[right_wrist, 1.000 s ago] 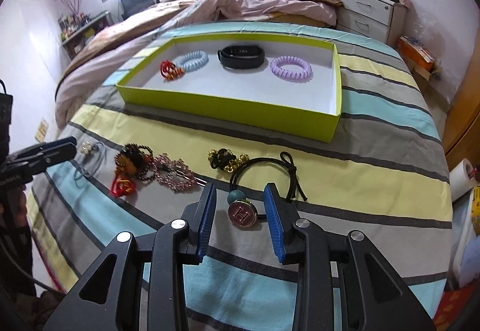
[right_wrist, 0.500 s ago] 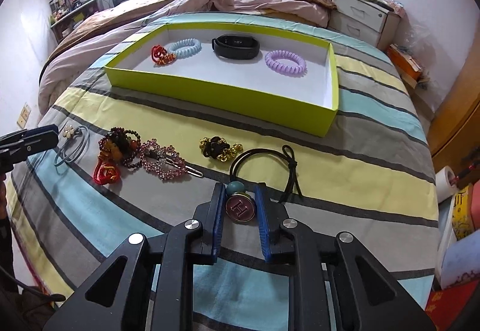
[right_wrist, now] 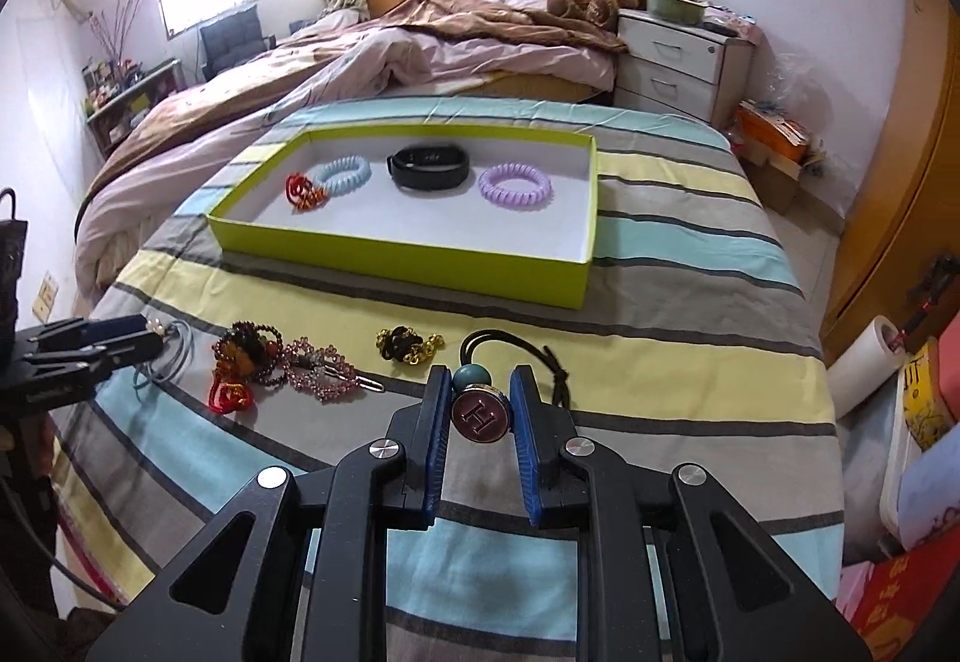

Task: Organize jewelry
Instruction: 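Grasp the white flower clip with the left gripper while the right grasps the coin pendant, then carry the flower clip hair tie and coin pendant hair tie into the box and release both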

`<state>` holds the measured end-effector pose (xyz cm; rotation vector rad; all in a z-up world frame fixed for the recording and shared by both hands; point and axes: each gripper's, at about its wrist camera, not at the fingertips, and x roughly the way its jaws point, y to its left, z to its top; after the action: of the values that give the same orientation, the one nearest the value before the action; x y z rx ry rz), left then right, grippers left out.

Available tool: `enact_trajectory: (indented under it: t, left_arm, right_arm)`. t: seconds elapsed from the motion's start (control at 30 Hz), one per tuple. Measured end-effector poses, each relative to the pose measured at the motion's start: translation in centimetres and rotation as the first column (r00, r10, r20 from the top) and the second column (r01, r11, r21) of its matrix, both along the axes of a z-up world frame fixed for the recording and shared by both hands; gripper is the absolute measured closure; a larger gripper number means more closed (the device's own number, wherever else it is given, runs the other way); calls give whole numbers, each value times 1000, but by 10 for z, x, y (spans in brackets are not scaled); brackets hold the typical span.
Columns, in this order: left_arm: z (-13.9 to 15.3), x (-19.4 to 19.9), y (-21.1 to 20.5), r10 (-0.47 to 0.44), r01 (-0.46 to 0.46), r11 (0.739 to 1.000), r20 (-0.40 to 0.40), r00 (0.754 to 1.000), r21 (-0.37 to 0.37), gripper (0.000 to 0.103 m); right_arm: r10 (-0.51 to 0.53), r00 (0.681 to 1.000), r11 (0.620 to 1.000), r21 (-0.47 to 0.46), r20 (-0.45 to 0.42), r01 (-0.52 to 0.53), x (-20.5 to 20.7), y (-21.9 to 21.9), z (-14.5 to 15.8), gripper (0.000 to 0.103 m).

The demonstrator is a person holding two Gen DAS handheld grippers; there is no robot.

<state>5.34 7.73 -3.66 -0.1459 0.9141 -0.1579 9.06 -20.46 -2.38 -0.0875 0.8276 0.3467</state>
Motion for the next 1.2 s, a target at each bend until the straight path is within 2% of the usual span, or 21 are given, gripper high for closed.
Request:
enact_trajectory:
  t: [0.13,0.3,0.5,0.53,0.83,1.2]
  left_arm:
    - [-1,3,-3,-5,5,1000,-4,1000,21,54]
    - [-2,5,-9,-2,2,995,1,1000,99,69]
    - [-1,3,-9,-2,1,994,3,1000,113,82]
    - [-2,3,-9,1,-1,994,3,1000,113,86]
    - [3,-1,-11,-3,1,993,17,1000,120,86]
    - [30,-4,-16,-28,19,993,70,997,119,86]
  right_arm:
    - [-11,1000,1000,19,6,11,-3,-4,2,82]
    - [-19,1000,999,32,9,18,-5,-4,2,82]
    - [-18,1000,999,40,8,18,-6,-6,2,82]
    - [-17,1000,999,41,7,17,-7,-6,2,82]
    - [-19,1000,999,42,9,18,-8,-7,3,82]
    - [-20,999,999,43,30,18,-11,-7,13,82]
